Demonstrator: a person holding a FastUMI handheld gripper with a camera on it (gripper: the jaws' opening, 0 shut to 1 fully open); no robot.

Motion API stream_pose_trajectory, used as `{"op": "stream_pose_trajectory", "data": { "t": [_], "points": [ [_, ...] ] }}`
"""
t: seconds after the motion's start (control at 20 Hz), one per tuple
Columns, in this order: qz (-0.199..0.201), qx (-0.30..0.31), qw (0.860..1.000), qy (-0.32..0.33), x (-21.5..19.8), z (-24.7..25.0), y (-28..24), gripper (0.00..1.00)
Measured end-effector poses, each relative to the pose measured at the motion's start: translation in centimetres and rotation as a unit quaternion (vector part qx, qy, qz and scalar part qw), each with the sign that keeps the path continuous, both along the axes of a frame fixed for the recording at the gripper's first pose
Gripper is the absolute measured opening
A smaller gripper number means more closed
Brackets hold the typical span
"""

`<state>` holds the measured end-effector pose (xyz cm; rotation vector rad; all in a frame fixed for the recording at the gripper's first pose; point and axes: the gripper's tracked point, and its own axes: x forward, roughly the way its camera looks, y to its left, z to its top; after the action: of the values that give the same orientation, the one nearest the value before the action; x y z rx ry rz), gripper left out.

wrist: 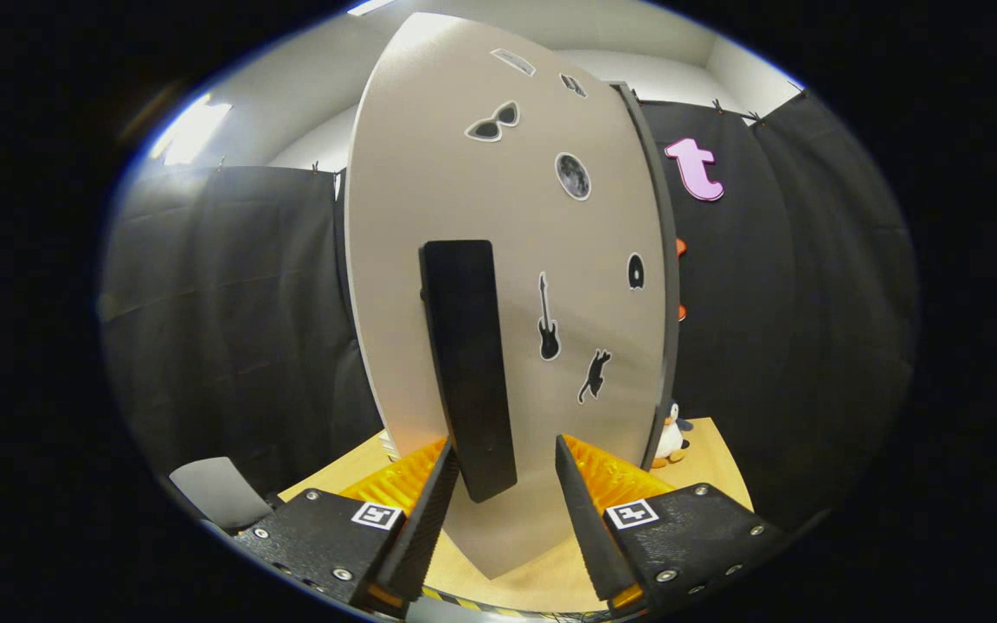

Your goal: Open the shoe cabinet door, grab the shoes and put them into the shoe cabinet, then close the shoe cabinet door.

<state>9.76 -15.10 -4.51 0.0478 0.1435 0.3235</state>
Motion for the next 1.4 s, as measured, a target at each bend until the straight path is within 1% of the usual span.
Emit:
{"op": "stream_pose_trajectory", "data": {
  "t": [0.25,0.4,0.5,0.6,0.7,1.05,1.15,1.3,1.4],
  "points": [
    [0.017,0.007,1.000,-0.001,2.9,0.3,4.1,0.75],
    [0.020,-0.005,1.000,-0.009,5.2,0.6,6.5,0.77],
    [0.017,-0.014,1.000,-0.015,5.8,0.6,8.2,0.77],
    [0.009,-0.021,0.999,-0.022,6.7,0.6,9.4,0.78],
    [-0.001,-0.025,0.999,-0.031,7.6,0.4,10.3,0.81],
    [-0.023,-0.008,0.998,-0.052,11.7,-0.7,13.8,0.89],
    [-0.035,-0.010,0.998,-0.060,12.4,-0.9,14.1,0.92],
    [-0.059,-0.035,0.995,-0.075,13.2,-1.0,15.1,0.94],
    [-0.076,-0.037,0.994,-0.075,13.3,-1.2,14.9,0.94]
  ]
}}
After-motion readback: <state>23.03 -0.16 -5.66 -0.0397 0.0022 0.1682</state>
